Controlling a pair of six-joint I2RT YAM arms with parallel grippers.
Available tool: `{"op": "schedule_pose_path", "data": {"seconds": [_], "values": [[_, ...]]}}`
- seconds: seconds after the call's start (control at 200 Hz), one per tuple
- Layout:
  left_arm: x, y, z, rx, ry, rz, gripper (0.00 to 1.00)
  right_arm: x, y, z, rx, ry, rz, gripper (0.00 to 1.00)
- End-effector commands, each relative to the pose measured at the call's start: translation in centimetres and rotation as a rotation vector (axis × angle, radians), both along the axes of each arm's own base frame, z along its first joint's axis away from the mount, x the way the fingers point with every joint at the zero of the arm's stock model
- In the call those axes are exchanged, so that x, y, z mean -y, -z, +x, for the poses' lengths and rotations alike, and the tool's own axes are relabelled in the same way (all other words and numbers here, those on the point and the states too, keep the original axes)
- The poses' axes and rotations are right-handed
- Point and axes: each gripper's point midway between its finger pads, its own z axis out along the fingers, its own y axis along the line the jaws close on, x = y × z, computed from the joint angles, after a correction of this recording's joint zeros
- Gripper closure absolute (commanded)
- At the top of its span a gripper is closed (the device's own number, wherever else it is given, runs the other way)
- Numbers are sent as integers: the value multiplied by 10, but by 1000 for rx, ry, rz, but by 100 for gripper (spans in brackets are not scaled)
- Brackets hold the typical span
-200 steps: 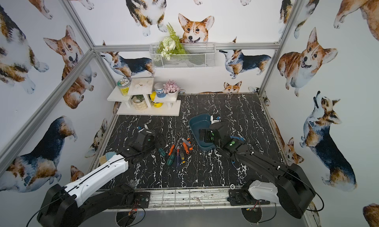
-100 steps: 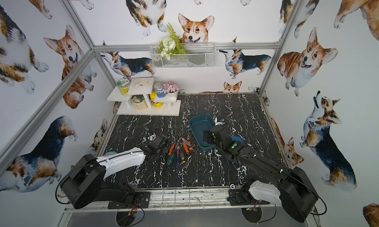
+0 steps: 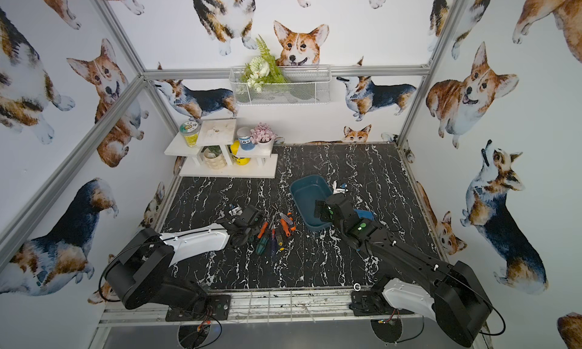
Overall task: Put the screwdriver on the desktop into the storage box
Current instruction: Pick up the screwdriver from the center of the board, then place the screwdriver in the storage box.
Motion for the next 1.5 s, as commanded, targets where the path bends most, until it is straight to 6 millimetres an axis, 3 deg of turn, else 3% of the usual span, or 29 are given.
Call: {"op": "schedule_pose_path", "data": {"seconds": [0.0, 0.115, 0.235, 0.35, 0.445, 0.53, 0.636, 0.896, 0.961, 1.111, 1.246, 1.336, 1.491], "values": [[-5, -30, 8, 47, 39, 68, 89, 0, -6, 2, 19, 12, 10, 4], [16, -97, 32, 161, 109, 60, 91, 2, -1, 3, 13, 22, 49, 3], [85, -165, 43, 327, 211, -35, 90, 18, 20, 6, -51, 81, 162, 3], [160, -191, 47, 377, 283, -101, 90, 51, 29, 4, -77, 195, 258, 3], [205, -201, 52, 409, 287, -147, 90, 79, 24, -2, -47, 276, 283, 3], [232, -180, 59, 376, 267, -153, 90, 104, 19, -9, -25, 350, 267, 3], [247, -150, 66, 314, 225, -138, 91, 125, 11, -18, 13, 412, 256, 4], [264, -79, 70, 135, 143, -51, 87, 127, 4, -20, 46, 414, 277, 4], [268, -67, 69, 108, 149, -40, 81, 127, 2, -19, 50, 413, 274, 4], [274, -49, 69, 76, 173, -32, 54, 129, -6, -17, 69, 412, 253, 4], [283, -53, 72, 82, 229, -41, 34, 128, -13, -15, 83, 404, 256, 4], [289, -64, 73, 92, 267, -51, 28, 126, -16, -14, 85, 395, 268, 5], [271, -122, 76, 222, 286, -56, 29, 107, -33, -9, 113, 280, 287, 16]]}}
